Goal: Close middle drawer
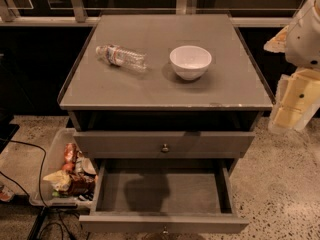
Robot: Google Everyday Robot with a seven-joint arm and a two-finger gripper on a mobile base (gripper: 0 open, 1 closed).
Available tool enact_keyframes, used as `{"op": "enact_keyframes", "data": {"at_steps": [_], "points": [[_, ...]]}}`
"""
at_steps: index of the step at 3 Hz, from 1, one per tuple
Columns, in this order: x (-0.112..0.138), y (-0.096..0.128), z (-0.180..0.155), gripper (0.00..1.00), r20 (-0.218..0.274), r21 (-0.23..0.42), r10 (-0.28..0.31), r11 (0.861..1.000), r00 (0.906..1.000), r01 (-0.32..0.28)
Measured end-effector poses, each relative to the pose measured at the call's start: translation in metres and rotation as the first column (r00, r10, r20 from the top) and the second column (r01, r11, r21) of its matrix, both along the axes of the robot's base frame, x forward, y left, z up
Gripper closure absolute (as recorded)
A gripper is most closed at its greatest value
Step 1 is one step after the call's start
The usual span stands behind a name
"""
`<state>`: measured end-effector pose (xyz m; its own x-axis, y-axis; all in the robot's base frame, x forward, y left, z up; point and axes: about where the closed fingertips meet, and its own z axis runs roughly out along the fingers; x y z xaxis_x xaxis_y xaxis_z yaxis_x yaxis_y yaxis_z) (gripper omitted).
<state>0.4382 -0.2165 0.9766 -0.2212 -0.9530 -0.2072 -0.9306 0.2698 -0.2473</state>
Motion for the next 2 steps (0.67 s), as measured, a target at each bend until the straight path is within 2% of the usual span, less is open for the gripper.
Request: {"op": "enact_keyframes", "data": {"at_steps": [1, 2], "points": [[0.0, 0.0, -0.001, 0.0, 0.0, 0.0, 0.002, 1.0, 1.0, -0.002], [-0.008, 0.002, -0.022, 0.0, -0.018, -0.013, 0.018, 1.0, 0.9997, -0.018]]}}
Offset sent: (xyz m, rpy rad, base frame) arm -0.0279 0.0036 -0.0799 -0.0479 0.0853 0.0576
